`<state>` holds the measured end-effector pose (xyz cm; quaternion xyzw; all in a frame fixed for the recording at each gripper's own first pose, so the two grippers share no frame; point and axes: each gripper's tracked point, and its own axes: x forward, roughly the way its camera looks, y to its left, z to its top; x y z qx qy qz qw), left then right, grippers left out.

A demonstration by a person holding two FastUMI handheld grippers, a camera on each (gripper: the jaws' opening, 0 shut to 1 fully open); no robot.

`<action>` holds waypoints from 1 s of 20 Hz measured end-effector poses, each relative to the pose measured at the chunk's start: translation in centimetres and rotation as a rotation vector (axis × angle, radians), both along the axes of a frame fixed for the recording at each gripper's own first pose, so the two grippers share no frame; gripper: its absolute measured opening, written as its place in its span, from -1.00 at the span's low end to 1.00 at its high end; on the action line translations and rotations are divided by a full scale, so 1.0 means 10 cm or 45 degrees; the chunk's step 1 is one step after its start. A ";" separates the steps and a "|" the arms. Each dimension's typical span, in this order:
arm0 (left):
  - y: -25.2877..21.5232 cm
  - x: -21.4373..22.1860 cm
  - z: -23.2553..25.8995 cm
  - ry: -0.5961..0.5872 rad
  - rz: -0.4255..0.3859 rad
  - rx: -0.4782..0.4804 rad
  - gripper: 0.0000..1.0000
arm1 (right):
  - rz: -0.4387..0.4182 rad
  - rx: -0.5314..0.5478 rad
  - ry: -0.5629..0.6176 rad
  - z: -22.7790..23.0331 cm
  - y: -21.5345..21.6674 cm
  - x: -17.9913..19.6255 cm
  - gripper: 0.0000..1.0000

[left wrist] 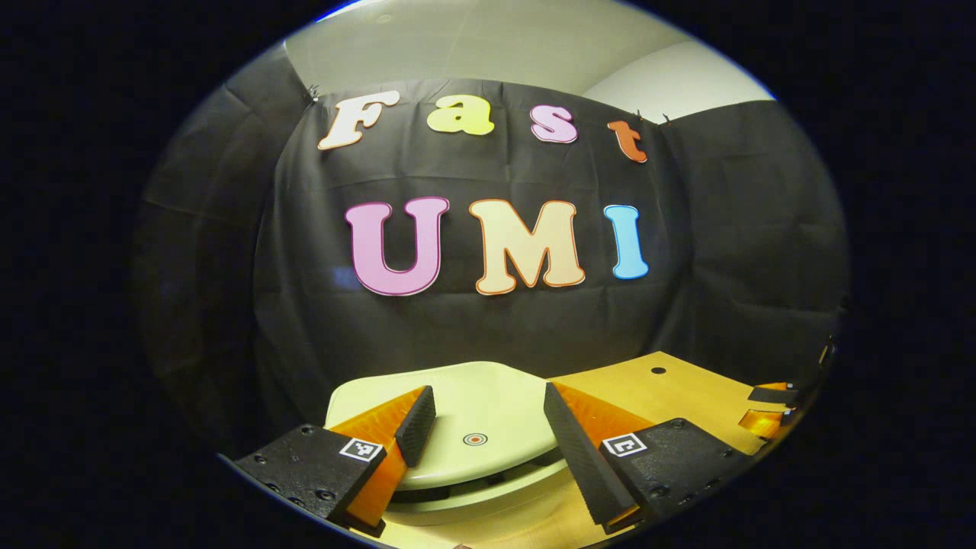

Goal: Press the lid of the desktop garbage bin to open it, pick up the crumpled paper on the desktop and throw it into the bin, then pick up the pop can on the desktop and drop it into the bin, and finally close the garbage bin lid.

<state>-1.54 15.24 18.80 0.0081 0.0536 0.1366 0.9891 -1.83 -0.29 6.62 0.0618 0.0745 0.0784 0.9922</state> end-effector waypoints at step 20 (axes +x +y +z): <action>0.05 -0.06 -0.20 -0.127 0.197 0.101 0.87 | 0.108 0.000 0.019 -0.02 0.34 -0.06 0.93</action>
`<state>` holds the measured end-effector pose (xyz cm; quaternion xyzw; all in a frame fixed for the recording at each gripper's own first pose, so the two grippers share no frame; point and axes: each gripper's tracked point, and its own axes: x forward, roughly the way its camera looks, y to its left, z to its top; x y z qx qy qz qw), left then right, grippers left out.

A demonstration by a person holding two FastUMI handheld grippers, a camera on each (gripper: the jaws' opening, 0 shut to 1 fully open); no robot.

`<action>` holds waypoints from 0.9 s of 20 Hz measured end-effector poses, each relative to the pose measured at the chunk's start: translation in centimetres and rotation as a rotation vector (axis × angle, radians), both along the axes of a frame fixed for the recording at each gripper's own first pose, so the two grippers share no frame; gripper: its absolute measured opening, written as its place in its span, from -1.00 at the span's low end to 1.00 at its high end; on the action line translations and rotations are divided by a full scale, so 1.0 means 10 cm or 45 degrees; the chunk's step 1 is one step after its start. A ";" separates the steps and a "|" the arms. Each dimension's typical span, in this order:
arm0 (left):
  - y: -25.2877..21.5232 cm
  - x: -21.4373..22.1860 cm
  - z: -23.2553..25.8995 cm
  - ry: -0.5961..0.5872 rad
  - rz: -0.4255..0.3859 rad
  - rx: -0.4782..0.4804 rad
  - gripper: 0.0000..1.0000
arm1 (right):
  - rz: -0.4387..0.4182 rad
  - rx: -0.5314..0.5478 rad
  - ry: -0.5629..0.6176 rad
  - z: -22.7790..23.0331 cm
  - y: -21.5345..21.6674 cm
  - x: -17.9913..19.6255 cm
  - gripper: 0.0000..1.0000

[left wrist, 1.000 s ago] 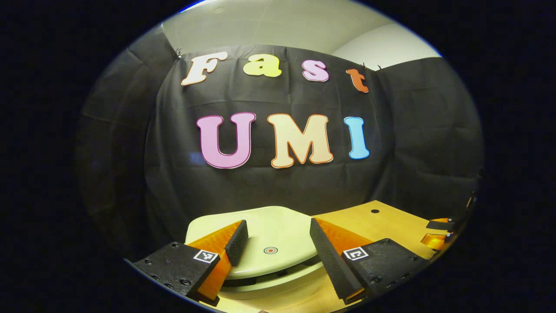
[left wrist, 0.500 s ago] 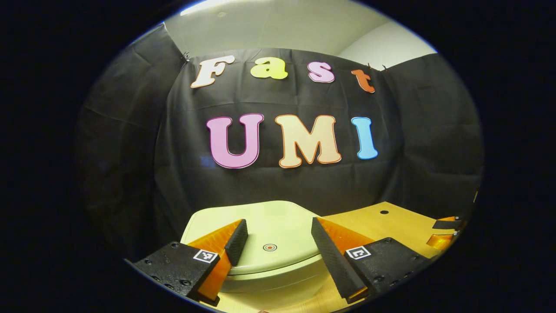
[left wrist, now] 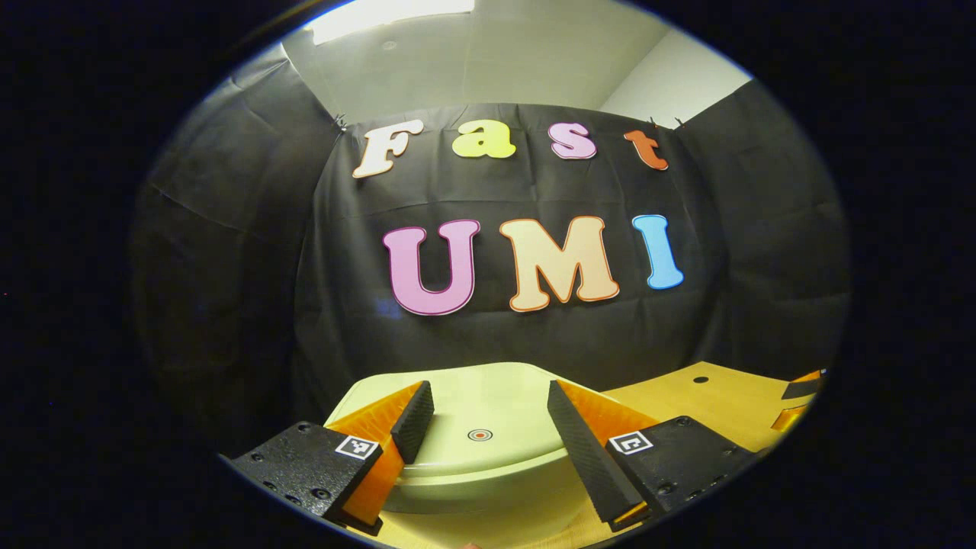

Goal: Press the lid of the desktop garbage bin to open it, pick up the crumpled paper on the desktop and throw it into the bin, then pick up the pop can on the desktop and drop it into the bin, and finally close the garbage bin lid.

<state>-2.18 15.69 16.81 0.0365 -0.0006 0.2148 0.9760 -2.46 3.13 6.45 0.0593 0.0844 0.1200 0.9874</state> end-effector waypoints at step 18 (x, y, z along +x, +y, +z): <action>0.02 0.13 -0.15 0.225 -0.046 -0.168 0.93 | 0.003 0.049 0.006 0.02 -0.01 -0.01 0.92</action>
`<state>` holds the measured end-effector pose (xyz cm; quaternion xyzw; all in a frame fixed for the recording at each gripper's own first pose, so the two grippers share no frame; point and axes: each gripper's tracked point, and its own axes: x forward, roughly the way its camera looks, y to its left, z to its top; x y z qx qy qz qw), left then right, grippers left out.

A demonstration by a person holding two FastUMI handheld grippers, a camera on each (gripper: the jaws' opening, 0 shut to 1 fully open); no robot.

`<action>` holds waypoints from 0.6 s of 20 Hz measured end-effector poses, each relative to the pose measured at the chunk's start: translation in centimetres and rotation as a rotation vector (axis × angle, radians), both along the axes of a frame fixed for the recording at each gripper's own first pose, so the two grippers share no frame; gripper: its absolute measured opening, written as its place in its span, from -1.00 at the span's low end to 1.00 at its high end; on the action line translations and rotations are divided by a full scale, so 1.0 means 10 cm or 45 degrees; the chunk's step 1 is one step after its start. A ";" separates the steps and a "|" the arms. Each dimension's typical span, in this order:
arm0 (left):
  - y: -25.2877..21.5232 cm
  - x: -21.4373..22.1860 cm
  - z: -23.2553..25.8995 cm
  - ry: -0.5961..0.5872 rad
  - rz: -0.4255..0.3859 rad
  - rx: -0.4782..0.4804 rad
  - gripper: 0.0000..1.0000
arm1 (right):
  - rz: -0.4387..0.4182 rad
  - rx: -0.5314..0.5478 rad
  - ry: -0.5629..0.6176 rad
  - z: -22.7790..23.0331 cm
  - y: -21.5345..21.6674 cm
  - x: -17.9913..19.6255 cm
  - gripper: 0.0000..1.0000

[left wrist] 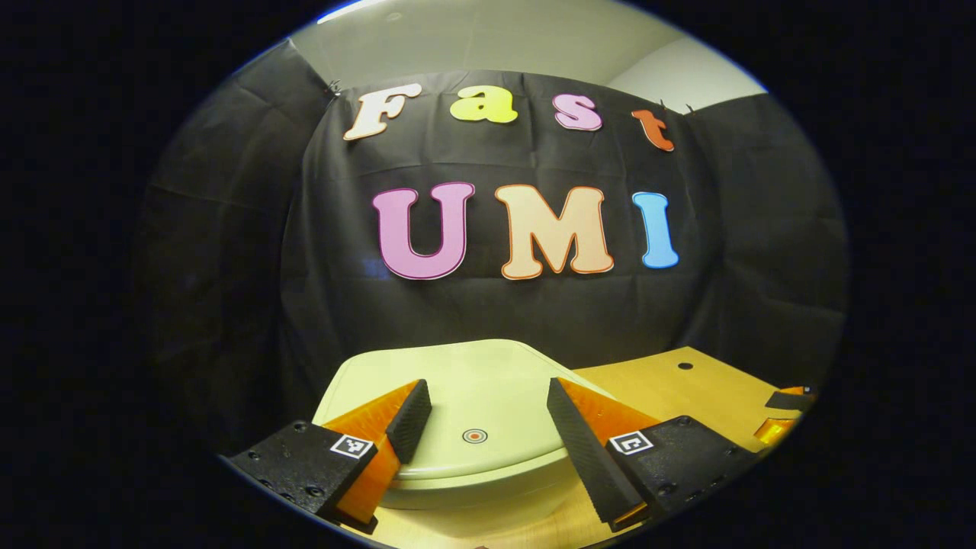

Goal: Press the lid of the desktop garbage bin to open it, pick up the crumpled paper on the desktop and throw it into the bin, then pick up the pop can on the desktop and drop it into the bin, and finally close the garbage bin lid.

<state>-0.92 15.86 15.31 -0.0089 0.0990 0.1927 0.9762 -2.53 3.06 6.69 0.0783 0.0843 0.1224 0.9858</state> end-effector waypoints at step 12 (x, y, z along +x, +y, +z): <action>0.12 0.04 0.24 -0.028 0.011 0.039 0.87 | -0.032 0.021 -0.005 0.04 -0.12 0.00 0.92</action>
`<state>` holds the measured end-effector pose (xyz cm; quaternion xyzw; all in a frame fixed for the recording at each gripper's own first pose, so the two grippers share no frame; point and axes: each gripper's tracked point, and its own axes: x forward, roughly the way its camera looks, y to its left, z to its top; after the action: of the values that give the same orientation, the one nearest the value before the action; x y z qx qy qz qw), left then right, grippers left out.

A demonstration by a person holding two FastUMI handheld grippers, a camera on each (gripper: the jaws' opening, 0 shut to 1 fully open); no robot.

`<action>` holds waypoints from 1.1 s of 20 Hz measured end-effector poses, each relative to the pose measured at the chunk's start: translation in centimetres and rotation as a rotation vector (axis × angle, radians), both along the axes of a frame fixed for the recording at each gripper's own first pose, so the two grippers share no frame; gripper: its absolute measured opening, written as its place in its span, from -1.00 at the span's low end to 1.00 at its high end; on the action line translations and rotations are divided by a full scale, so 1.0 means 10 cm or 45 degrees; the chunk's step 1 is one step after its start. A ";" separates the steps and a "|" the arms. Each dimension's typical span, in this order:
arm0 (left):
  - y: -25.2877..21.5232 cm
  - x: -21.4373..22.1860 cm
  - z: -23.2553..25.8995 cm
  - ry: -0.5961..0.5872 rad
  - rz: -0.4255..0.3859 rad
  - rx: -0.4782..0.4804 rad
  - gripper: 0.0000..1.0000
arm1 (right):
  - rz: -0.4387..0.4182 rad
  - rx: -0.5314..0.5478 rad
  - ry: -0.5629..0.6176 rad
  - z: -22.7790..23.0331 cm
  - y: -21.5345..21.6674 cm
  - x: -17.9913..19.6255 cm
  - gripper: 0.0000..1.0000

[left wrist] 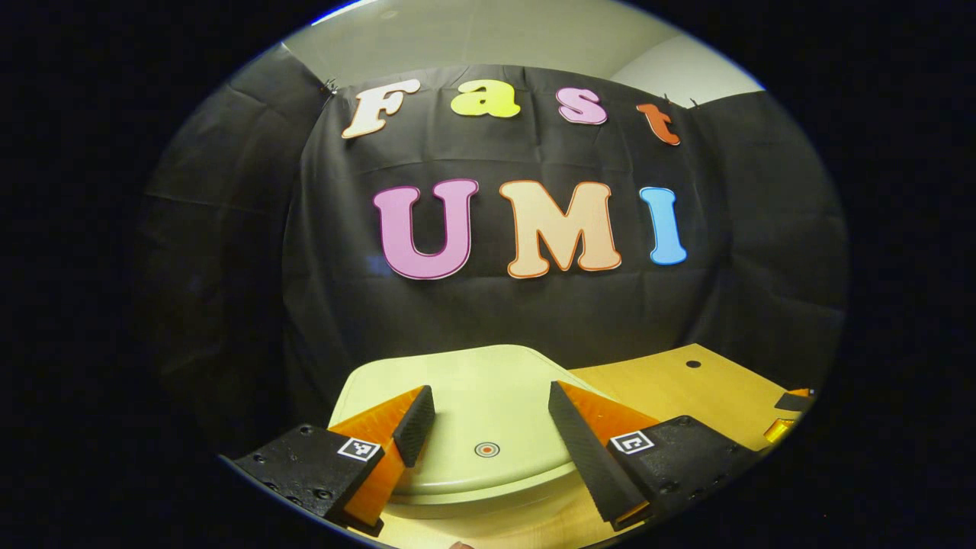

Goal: Press the lid of the desktop garbage bin to open it, pick up the crumpled paper on the desktop and throw it into the bin, then pick up the pop can on the desktop and drop it into the bin, and finally close the garbage bin lid.

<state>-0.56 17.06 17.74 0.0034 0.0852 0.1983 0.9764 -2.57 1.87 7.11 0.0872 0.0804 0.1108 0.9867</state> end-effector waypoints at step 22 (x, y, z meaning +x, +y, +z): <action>-2.48 -0.19 -0.35 -0.364 -0.954 -0.214 0.87 | -0.075 -0.109 0.003 -0.16 -0.03 0.16 0.95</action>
<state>-2.48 -7.70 14.26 -0.0733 -0.0425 -0.1804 0.9799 -1.00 1.55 5.52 0.0474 0.0836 0.0779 0.9923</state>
